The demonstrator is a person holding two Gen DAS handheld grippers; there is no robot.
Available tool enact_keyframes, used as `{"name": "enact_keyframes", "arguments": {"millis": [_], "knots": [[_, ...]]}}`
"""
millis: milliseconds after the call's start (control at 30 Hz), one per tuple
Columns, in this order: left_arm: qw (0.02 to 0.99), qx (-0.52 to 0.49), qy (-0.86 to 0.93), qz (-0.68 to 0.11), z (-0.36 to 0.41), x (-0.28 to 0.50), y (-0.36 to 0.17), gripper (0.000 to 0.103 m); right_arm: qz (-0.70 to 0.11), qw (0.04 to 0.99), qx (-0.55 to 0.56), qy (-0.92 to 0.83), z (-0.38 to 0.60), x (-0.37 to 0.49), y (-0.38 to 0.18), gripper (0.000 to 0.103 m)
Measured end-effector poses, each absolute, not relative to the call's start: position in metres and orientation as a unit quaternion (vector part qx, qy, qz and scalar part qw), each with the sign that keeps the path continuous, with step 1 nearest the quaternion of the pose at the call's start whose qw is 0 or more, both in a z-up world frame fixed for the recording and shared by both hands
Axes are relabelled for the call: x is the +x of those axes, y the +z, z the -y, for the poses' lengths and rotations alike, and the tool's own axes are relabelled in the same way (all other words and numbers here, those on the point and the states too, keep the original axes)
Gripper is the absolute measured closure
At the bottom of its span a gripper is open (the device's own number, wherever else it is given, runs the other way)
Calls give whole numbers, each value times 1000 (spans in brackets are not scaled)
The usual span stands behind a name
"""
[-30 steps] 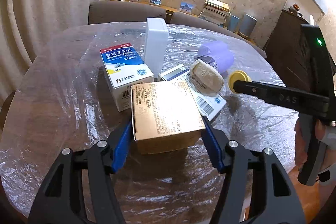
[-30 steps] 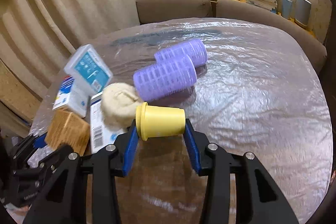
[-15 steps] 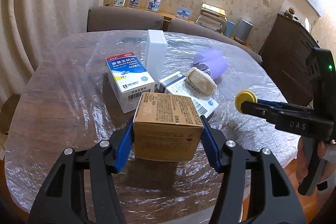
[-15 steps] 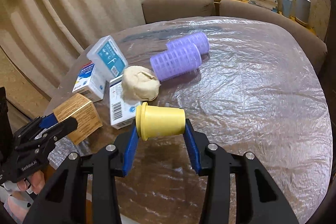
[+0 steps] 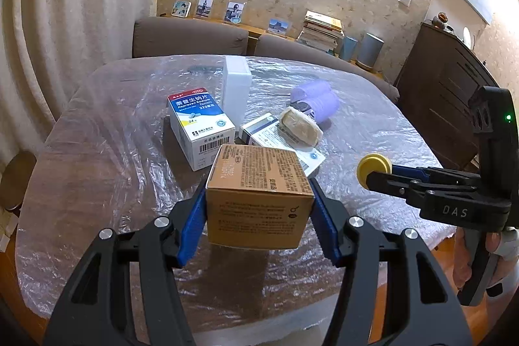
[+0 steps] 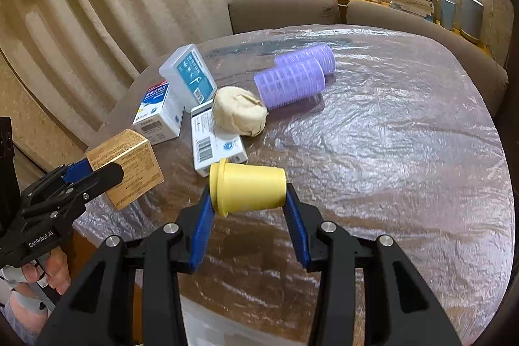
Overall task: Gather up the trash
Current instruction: 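Carry the cardboard box and yellow cup over the white bin with both tools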
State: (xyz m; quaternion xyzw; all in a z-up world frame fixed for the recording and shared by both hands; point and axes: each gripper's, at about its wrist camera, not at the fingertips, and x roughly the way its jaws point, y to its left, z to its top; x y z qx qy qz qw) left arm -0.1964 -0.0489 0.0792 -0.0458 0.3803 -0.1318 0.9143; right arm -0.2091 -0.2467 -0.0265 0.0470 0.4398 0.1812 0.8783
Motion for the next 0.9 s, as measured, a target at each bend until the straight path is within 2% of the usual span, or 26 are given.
{"name": "enact_keyframes", "arguments": {"millis": [900], "knots": [[899, 1, -188, -395, 53, -270, 90, 43, -455, 869, 20, 194, 250, -298, -23, 61]]}}
